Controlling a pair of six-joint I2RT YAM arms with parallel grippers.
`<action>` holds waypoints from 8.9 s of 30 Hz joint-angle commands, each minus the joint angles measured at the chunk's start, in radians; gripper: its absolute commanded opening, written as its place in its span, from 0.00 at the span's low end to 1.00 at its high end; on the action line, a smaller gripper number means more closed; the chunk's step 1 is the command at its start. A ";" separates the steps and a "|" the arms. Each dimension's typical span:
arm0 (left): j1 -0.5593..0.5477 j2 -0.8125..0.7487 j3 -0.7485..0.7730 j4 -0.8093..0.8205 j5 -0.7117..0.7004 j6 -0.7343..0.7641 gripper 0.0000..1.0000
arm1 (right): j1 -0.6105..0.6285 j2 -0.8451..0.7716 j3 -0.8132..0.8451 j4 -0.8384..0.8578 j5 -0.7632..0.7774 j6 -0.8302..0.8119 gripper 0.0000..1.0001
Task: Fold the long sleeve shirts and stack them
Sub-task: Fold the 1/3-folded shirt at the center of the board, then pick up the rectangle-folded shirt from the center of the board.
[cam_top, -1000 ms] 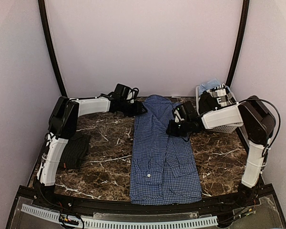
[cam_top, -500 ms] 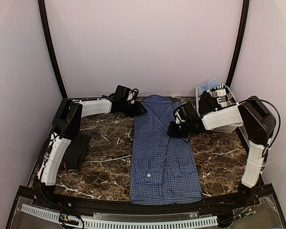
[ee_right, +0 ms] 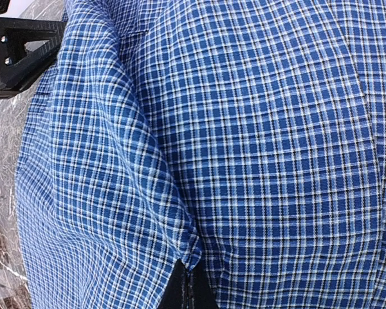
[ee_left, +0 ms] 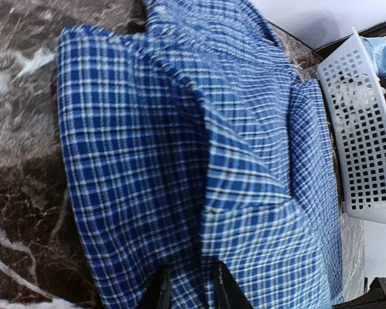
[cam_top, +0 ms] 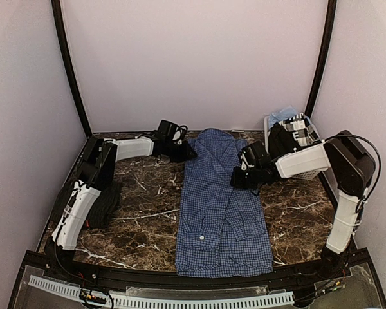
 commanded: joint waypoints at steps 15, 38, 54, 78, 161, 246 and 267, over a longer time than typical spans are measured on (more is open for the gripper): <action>0.085 -0.040 -0.028 -0.181 -0.126 0.025 0.17 | 0.001 -0.102 0.161 -0.129 0.083 -0.137 0.34; 0.069 -0.514 -0.506 -0.052 0.026 -0.017 0.26 | -0.001 0.546 0.772 0.037 -0.358 -0.124 0.28; -0.132 -0.744 -1.067 0.147 0.118 -0.177 0.40 | -0.003 0.549 0.687 0.128 -0.422 -0.039 0.33; -0.218 -0.916 -1.313 -0.113 0.129 -0.160 0.00 | 0.068 0.432 0.567 0.324 -0.490 0.095 0.33; -0.048 -0.902 -1.165 -0.160 -0.063 -0.062 0.30 | 0.024 0.406 0.653 0.060 -0.554 0.015 0.48; -0.320 -1.202 -1.598 0.017 0.203 -0.418 0.44 | 0.185 -0.744 -0.743 -0.031 -0.419 0.236 0.55; -0.282 -1.063 -1.594 0.199 0.232 -0.449 0.34 | 0.171 -0.629 -0.793 0.223 -0.401 0.311 0.48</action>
